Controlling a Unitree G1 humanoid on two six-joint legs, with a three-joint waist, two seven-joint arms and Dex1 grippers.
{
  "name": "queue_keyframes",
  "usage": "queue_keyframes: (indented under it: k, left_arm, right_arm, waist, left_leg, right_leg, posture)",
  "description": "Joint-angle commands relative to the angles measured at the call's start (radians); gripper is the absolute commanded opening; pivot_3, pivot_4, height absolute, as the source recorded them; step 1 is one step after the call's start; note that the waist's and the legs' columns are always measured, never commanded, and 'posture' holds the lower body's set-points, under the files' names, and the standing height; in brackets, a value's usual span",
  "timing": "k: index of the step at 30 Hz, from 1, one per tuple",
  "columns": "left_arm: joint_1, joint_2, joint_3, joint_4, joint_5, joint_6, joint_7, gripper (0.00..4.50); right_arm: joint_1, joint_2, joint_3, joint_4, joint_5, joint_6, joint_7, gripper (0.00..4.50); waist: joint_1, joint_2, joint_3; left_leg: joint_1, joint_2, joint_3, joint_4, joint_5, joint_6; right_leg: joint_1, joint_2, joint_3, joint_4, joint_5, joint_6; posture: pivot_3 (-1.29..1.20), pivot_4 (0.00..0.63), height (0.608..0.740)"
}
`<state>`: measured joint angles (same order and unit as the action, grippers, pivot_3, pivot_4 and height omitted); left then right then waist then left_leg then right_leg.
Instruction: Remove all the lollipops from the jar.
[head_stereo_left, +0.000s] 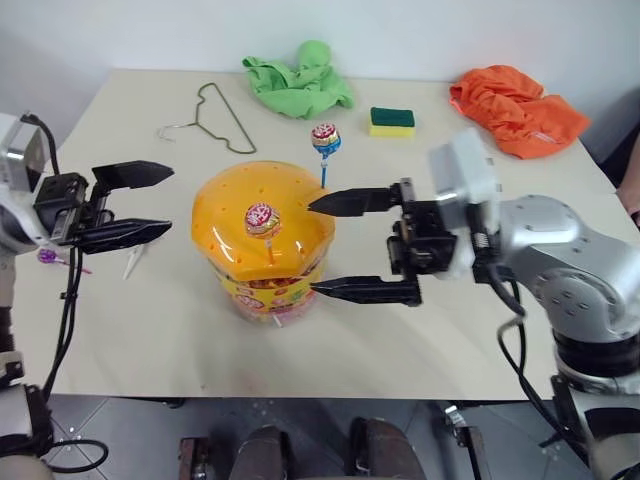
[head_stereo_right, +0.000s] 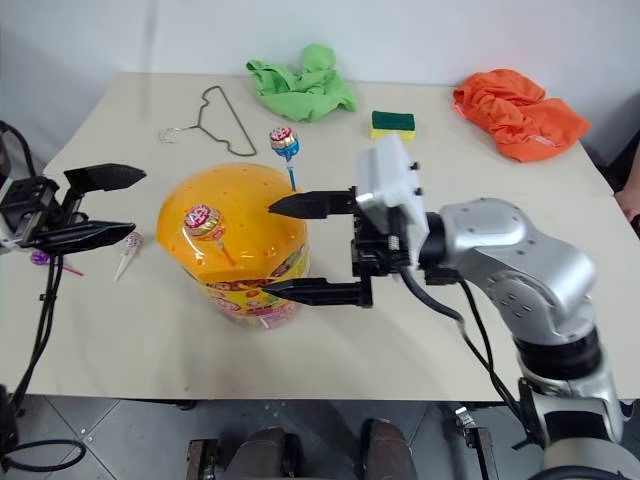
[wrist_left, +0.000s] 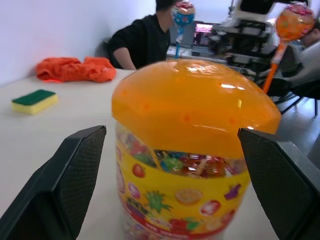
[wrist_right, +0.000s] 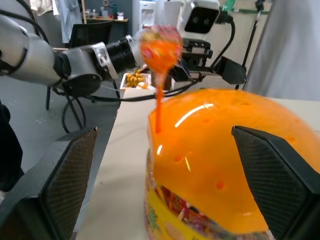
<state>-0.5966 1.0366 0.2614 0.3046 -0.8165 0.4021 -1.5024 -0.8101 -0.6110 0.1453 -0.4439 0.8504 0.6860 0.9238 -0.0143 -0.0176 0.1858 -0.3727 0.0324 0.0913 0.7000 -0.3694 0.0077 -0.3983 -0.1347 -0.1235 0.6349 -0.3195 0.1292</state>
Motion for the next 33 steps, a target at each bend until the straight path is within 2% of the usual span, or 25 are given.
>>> queue_keyframes:
  k: [1,7,9,12,21,29,33]
  left_arm:
    - [0.033,0.048,-0.011,-0.041,-0.076,-0.031,-0.112,4.49]
    - [0.106,0.094,-0.024,-0.066,-0.135,-0.063,-0.112,4.49]
    - [0.114,0.095,-0.024,-0.066,-0.131,-0.076,-0.112,4.5]
    - [0.12,0.085,-0.023,-0.073,-0.123,-0.087,-0.112,4.5]
    - [0.115,0.041,-0.009,-0.093,-0.118,-0.088,-0.112,4.5]
    - [0.1,0.02,-0.005,-0.096,-0.135,-0.075,-0.112,4.5]
    - [0.103,0.023,0.001,-0.091,-0.136,-0.071,-0.112,4.5]
  right_arm:
    - [-0.049,0.049,0.049,0.04,-0.063,-0.046,0.042,4.5]
    - [-0.124,0.154,0.092,0.124,-0.117,-0.073,0.088,4.5]
    - [-0.143,0.176,0.096,0.142,-0.128,-0.081,0.104,4.1]
    - [-0.156,0.202,0.093,0.152,-0.132,-0.09,0.133,3.23]
    - [-0.172,0.237,0.096,0.175,-0.184,-0.121,0.172,0.05]
    - [-0.202,0.266,-0.056,0.187,-0.044,-0.128,0.221,0.02]
    - [-0.214,0.23,-0.122,0.191,0.003,-0.095,0.227,0.02]
  waist:
    - [-0.002,0.0,0.0]
    - [-0.017,0.0,0.0]
    - [-0.017,0.0,0.0]
    - [-0.018,0.0,0.0]
    - [-0.017,0.0,0.0]
    - [-0.016,0.0,0.0]
    - [-0.017,0.0,0.0]
  left_leg:
    - [0.0,0.0,0.0,0.0,0.0,0.0]
    - [0.001,0.0,-0.001,-0.001,0.0,0.0]
    - [0.001,0.0,-0.001,-0.001,0.0,0.0]
    - [0.001,0.0,-0.001,-0.001,0.0,0.0]
    - [0.001,0.0,-0.001,-0.001,0.0,0.0]
    - [0.001,0.0,-0.001,-0.001,0.0,0.0]
    - [0.001,0.0,-0.001,-0.001,0.0,-0.001]
  right_leg:
    - [0.0,0.0,0.0,0.0,0.0,0.0]
    - [0.0,0.0,-0.001,0.002,0.0,-0.001]
    - [0.0,0.0,-0.001,0.002,-0.001,-0.001]
    - [0.0,0.0,-0.001,0.002,-0.001,-0.001]
    - [0.0,0.0,-0.001,0.002,-0.001,-0.001]
    - [0.0,0.0,-0.001,0.002,-0.001,-0.001]
    - [0.0,0.0,-0.001,0.002,-0.001,-0.001]
  posture:
    - [0.0,0.15,0.74]
    - [0.0,0.15,0.74]
    - [0.0,0.15,0.74]
    - [0.0,0.15,0.74]
    - [0.0,0.15,0.74]
    - [0.0,0.15,0.74]
    - [0.0,0.15,0.74]
